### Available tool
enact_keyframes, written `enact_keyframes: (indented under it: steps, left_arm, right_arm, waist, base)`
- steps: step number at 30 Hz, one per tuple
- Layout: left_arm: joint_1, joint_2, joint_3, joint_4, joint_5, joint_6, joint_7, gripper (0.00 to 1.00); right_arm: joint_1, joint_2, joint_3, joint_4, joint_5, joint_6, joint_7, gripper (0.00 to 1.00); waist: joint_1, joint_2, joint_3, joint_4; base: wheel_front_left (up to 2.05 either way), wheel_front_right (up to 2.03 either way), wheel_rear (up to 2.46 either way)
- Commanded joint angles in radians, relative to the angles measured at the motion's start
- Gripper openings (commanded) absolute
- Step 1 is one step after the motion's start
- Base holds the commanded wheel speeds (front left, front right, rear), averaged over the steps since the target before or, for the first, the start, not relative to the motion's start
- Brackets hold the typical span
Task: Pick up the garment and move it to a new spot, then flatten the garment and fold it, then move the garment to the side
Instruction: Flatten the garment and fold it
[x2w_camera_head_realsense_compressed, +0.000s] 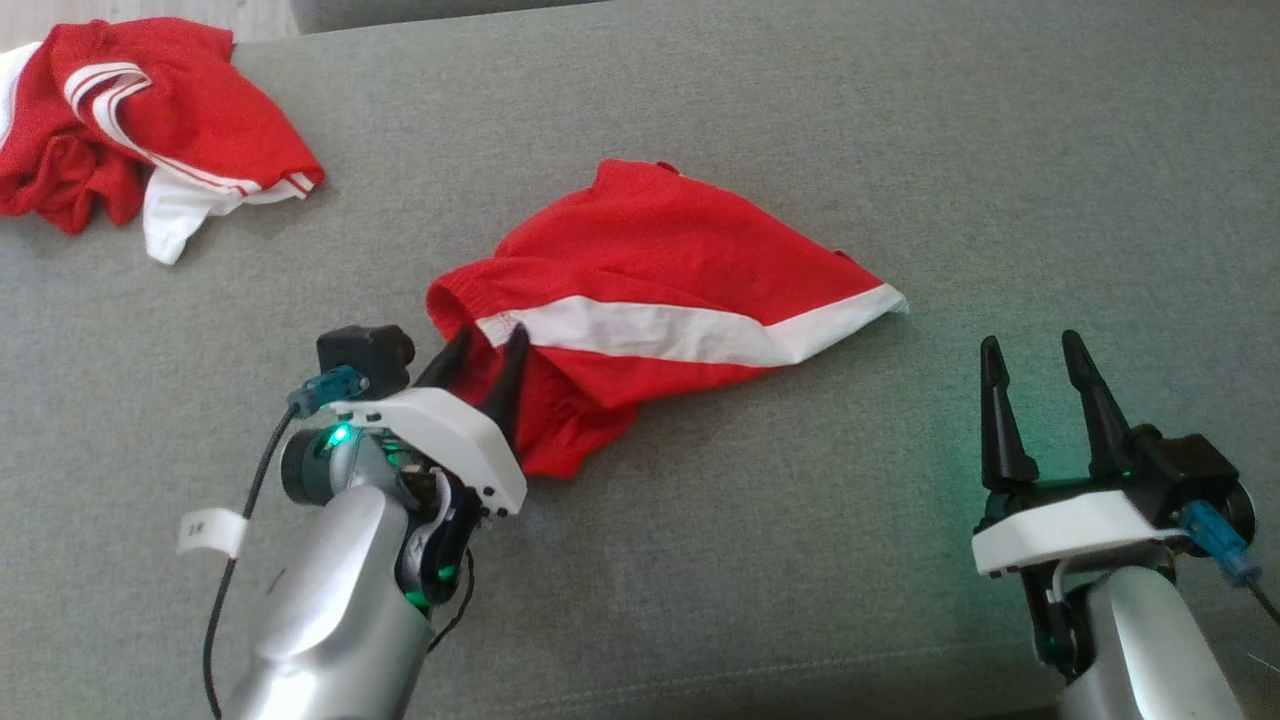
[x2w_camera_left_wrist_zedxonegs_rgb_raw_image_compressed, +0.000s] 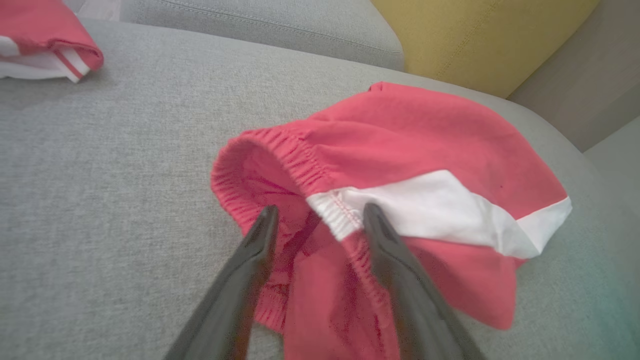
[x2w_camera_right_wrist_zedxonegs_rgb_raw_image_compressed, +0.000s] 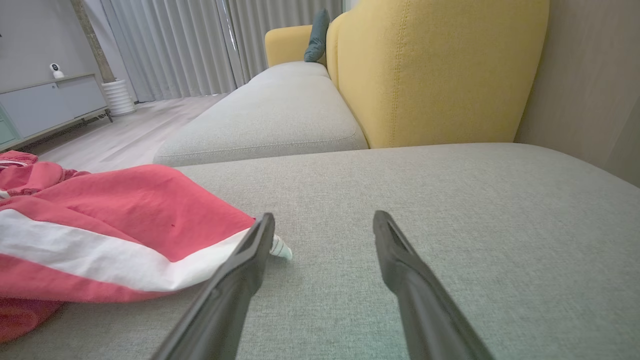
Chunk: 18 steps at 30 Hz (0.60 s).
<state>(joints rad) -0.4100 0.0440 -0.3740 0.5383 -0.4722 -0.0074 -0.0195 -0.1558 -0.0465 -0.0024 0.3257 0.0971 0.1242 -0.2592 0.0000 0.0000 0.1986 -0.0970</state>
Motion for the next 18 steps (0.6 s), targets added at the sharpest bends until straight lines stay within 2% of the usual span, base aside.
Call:
enact_keyframes:
  steps: [1,2,5,6,7,13,18]
  left_arm:
    - [-0.048,0.006,0.028,-0.019,-0.009,0.002,-0.010,0.73]
    - [-0.051,0.006,0.028,-0.014,-0.011,0.001,-0.012,0.56]
    - [-0.055,0.006,0.027,-0.005,-0.022,-0.009,-0.021,0.22]
    - [-0.056,0.006,0.025,-0.004,-0.028,-0.015,-0.026,0.03]
    - [-0.058,0.006,0.023,-0.004,-0.033,-0.020,-0.032,0.00]
    - [-0.026,0.009,0.022,-0.048,-0.057,-0.023,-0.089,0.00]
    - [0.051,0.038,0.050,-0.106,-0.077,0.000,-0.096,0.00]
  right_arm:
    - [-0.029,-0.004,0.024,-0.033,0.005,0.007,-0.003,1.00]
    - [-0.029,-0.004,0.024,-0.034,0.006,0.007,-0.003,1.00]
    - [-0.028,-0.004,0.024,-0.034,0.006,0.007,-0.003,1.00]
    - [-0.027,-0.004,0.025,-0.034,0.006,0.007,-0.003,1.00]
    - [-0.026,-0.004,0.025,-0.034,0.007,0.007,-0.003,1.00]
    - [-0.015,-0.004,0.022,-0.012,-0.007,0.007,-0.003,1.00]
    - [-0.024,-0.004,0.016,0.038,-0.041,0.007,-0.003,1.00]
  waist:
    - [0.0000,0.0000,0.002,-0.004]
    - [0.0000,0.0000,0.003,-0.005]
    - [0.0000,0.0000,0.002,-0.008]
    - [0.0000,0.0000,0.001,-0.009]
    - [0.0000,0.0000,0.000,-0.009]
    - [0.0000,0.0000,-0.015,-0.004]
    - [0.0000,0.0000,-0.022,0.019]
  base:
    - [0.00,0.00,0.00]
    - [0.00,0.00,0.00]
    - [0.00,0.00,0.00]
    - [0.00,0.00,0.00]
    - [0.00,0.00,0.00]
    - [0.00,0.00,0.00]
    - [0.00,0.00,0.00]
